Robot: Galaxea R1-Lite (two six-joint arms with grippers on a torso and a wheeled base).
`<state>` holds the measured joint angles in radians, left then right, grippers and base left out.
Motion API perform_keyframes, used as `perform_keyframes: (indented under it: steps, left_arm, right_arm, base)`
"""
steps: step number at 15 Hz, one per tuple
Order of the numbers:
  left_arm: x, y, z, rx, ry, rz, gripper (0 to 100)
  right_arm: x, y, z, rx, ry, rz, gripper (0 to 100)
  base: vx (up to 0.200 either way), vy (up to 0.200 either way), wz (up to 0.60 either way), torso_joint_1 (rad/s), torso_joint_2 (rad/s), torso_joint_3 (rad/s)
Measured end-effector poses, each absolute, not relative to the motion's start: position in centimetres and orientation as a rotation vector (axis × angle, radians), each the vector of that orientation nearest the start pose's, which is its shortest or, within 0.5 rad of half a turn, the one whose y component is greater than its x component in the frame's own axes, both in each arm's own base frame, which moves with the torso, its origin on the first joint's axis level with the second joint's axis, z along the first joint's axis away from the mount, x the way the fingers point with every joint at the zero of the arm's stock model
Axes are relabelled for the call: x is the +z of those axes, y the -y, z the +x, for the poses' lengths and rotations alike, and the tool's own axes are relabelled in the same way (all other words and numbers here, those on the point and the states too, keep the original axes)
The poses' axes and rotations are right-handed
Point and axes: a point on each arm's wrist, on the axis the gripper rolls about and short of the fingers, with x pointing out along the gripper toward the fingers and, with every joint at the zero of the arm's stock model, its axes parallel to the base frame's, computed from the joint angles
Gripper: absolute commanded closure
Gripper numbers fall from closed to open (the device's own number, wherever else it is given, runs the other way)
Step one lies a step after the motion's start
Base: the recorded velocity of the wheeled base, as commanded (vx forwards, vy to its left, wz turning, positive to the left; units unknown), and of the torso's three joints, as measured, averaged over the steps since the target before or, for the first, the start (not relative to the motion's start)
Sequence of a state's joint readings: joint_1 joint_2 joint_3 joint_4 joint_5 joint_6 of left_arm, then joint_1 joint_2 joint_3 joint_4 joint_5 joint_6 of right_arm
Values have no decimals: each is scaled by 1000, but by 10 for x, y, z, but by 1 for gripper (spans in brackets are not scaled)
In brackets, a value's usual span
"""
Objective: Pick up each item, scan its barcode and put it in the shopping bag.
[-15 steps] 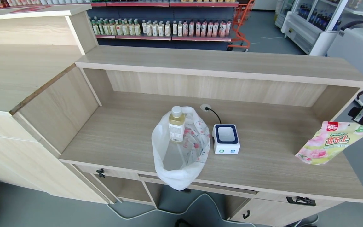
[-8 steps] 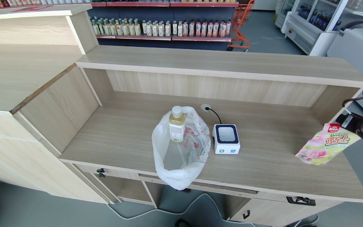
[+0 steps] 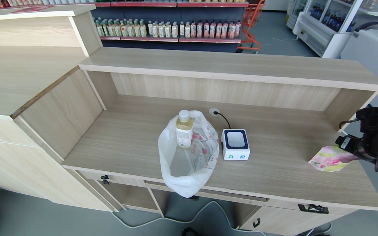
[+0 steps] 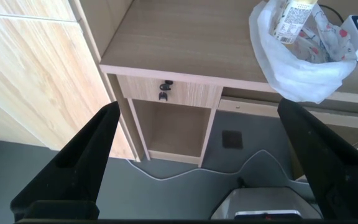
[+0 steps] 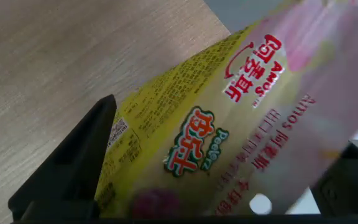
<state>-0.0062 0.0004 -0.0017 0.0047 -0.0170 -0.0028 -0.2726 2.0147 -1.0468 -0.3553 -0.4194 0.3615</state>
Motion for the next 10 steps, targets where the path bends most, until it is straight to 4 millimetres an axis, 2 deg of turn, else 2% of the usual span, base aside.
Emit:
perform_keyframes:
  steps: [2,3,10]
  left_arm:
    - [75,0,-23,-23,-3,-3,0]
    - [75,0,-23,-23,-3,-3,0]
    - [75,0,-23,-23,-3,-4,0]
  right_arm:
    - [104,110,365,-764,-468,285,0]
    - [101,110,369,-755,-445,278,100]
    - [77,107,369,-687,-531,126,100]
  base:
    - [0,0,0,0,0,0]
    - [0,0,0,0,0,0]
    - [0,0,0,0,0,0]
